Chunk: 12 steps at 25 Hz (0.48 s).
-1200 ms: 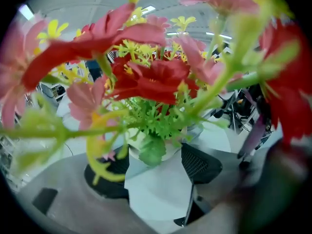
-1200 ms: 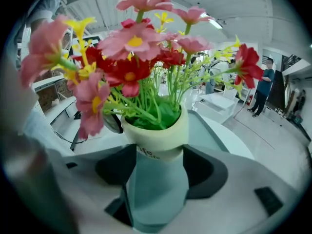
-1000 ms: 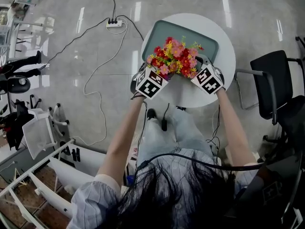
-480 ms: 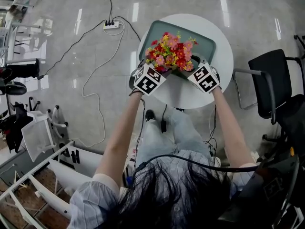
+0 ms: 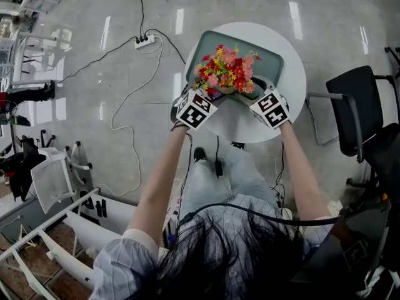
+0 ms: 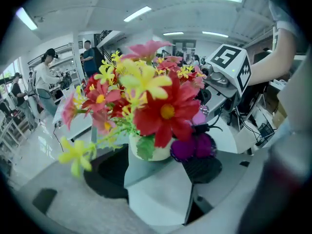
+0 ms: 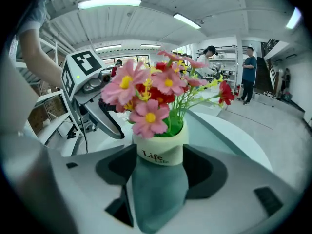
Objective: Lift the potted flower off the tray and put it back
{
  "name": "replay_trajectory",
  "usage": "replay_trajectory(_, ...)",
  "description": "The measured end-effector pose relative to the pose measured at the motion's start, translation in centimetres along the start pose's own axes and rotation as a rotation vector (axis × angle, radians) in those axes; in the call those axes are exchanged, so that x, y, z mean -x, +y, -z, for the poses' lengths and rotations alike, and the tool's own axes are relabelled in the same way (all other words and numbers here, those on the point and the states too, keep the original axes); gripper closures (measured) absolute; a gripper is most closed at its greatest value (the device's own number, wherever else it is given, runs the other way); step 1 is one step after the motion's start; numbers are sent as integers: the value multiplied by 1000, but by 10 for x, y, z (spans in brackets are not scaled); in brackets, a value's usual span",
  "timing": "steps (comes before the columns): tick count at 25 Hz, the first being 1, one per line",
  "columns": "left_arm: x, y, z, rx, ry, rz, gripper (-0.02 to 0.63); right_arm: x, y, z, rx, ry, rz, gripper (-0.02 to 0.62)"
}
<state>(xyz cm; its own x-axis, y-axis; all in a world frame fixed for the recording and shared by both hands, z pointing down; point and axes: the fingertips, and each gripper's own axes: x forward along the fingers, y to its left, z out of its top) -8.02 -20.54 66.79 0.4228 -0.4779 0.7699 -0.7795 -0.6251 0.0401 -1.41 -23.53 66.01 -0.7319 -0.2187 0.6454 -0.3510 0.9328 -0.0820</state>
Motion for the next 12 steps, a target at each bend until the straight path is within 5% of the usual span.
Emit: replay_trajectory(12, 56, -25, 25, 52, -64, 16, 278, 50, 41, -18, -139, -153, 102, 335)
